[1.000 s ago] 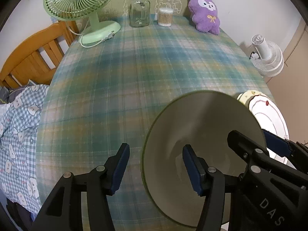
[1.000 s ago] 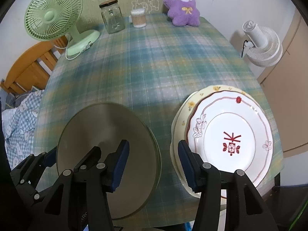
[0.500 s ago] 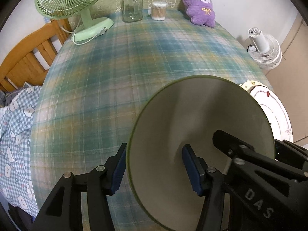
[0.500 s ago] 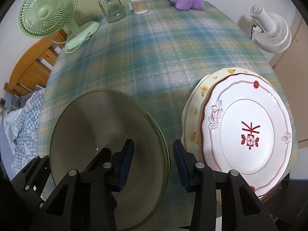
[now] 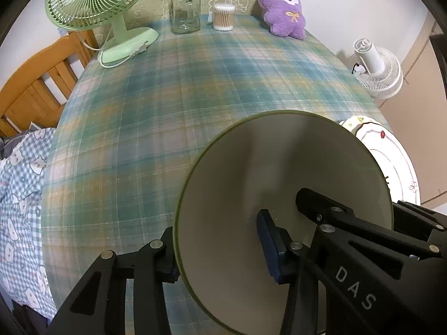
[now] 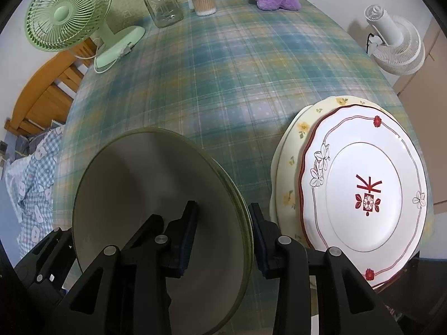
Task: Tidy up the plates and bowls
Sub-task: 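Lower the bowl into the bowl stack with both grippers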
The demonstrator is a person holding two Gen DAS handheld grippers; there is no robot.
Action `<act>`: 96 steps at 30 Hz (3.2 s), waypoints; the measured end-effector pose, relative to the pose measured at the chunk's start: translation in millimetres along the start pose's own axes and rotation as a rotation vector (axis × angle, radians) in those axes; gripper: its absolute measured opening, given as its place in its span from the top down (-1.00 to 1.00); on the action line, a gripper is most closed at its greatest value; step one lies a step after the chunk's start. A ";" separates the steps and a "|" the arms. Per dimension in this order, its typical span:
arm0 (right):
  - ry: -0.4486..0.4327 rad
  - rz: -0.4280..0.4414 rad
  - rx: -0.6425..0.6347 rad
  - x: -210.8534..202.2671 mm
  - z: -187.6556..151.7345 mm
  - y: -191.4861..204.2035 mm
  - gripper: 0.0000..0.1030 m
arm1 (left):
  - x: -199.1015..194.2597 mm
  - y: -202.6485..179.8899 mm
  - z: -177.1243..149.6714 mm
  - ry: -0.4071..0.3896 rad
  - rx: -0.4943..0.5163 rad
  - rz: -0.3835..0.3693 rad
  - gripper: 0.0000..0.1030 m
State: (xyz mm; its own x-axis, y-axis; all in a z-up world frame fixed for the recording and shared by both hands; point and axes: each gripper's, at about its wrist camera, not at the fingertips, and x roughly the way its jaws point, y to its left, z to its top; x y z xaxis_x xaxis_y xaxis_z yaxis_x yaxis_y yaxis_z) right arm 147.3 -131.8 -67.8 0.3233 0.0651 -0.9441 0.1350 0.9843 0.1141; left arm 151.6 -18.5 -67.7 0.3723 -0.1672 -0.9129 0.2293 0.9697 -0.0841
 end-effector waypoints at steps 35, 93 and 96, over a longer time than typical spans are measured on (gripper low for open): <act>-0.155 -0.023 -0.002 -96.0 2.8 -26.4 0.23 | -75.6 -42.3 15.6 -0.129 -0.006 -0.008 0.15; -0.042 -0.002 -0.164 -55.2 35.6 -177.7 -0.37 | -7.1 -187.3 32.6 -0.007 -0.095 0.068 -0.21; -0.076 -0.006 -0.148 -65.2 36.6 -180.0 -0.46 | -15.6 -184.7 33.5 -0.031 -0.098 0.079 -0.41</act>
State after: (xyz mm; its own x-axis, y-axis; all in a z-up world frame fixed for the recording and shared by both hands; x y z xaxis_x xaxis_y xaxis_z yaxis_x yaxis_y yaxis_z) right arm 136.2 -319.2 -15.4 0.3940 0.0517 -0.9177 -0.0005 0.9984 0.0560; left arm 133.6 -200.9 -24.6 0.4139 -0.0932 -0.9056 0.1098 0.9926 -0.0520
